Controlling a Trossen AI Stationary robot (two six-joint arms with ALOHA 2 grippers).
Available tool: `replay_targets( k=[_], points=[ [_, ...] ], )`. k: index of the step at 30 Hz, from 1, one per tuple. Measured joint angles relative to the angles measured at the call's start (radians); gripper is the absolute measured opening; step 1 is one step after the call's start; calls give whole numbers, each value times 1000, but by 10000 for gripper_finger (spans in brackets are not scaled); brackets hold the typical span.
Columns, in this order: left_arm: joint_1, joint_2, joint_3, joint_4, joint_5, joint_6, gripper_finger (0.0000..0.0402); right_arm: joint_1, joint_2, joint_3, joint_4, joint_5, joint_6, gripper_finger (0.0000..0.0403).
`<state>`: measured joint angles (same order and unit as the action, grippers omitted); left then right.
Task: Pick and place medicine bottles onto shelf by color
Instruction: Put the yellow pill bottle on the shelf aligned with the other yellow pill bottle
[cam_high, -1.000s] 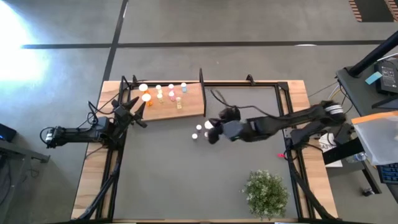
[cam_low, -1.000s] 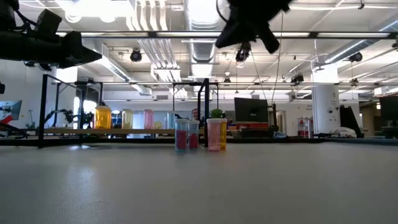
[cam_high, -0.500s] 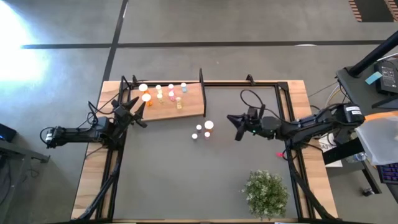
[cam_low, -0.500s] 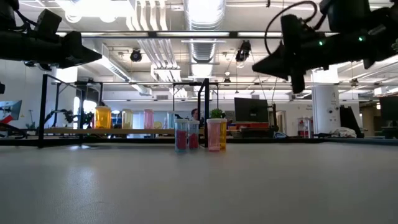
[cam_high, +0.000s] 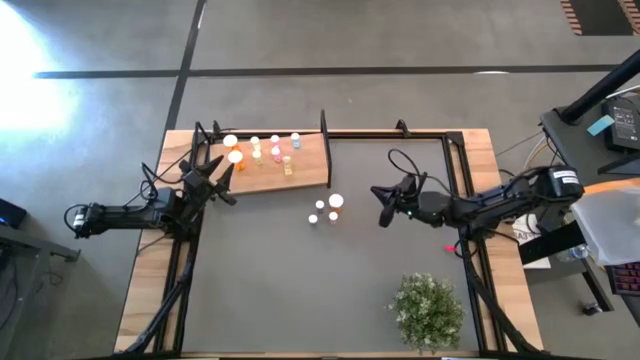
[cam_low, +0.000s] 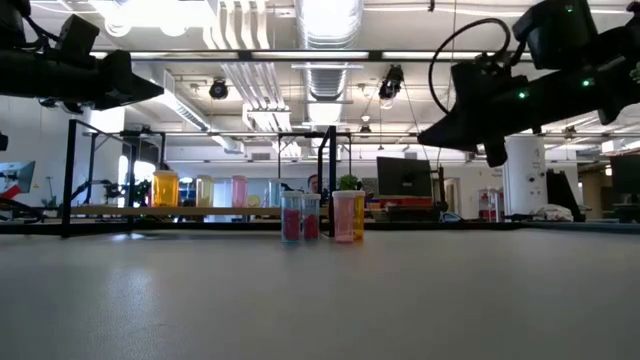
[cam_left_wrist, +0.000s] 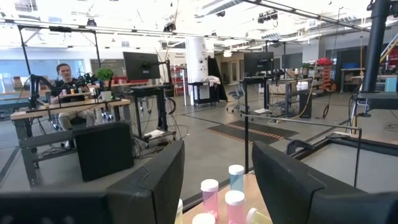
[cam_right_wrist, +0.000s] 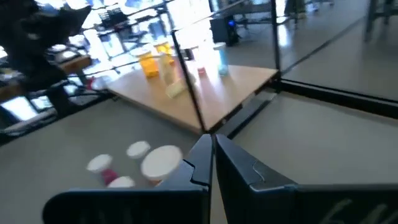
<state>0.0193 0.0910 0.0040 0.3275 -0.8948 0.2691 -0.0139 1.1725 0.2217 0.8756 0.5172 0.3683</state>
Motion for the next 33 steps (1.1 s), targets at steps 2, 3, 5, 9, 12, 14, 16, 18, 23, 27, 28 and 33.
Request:
replay_targets(
  k=[2,3,5,9,12,14,16,18,23,27,28,33],
  points=[
    [0,0,0,0,0,0,173,0,21,27,-12,40,12,9],
    [0,0,0,0,0,0,173,0,34,41,-11,63,25,9],
    [0,0,0,0,0,0,173,0,66,74,-12,101,27,9],
    [0,0,0,-1,0,0,173,0,137,141,-14,139,23,9],
    [0,0,0,0,0,0,173,-1,184,188,-18,167,6,9],
    [0,0,0,0,0,0,173,-2,206,216,-38,210,-4,9],
    [0,0,0,0,0,0,173,-2,217,236,-70,244,-14,9],
    [0,0,0,0,0,0,173,-2,215,252,-109,247,-28,9],
    [0,0,0,0,0,0,173,-2,143,282,-296,235,-39,9],
    [0,0,0,0,0,0,173,-16,43,301,-489,156,-66,9],
    [0,0,0,-1,0,0,173,-23,24,298,-512,134,-63,9],
    [0,0,0,0,0,0,173,-80,-57,240,-525,-60,-44,9]
  ],
)
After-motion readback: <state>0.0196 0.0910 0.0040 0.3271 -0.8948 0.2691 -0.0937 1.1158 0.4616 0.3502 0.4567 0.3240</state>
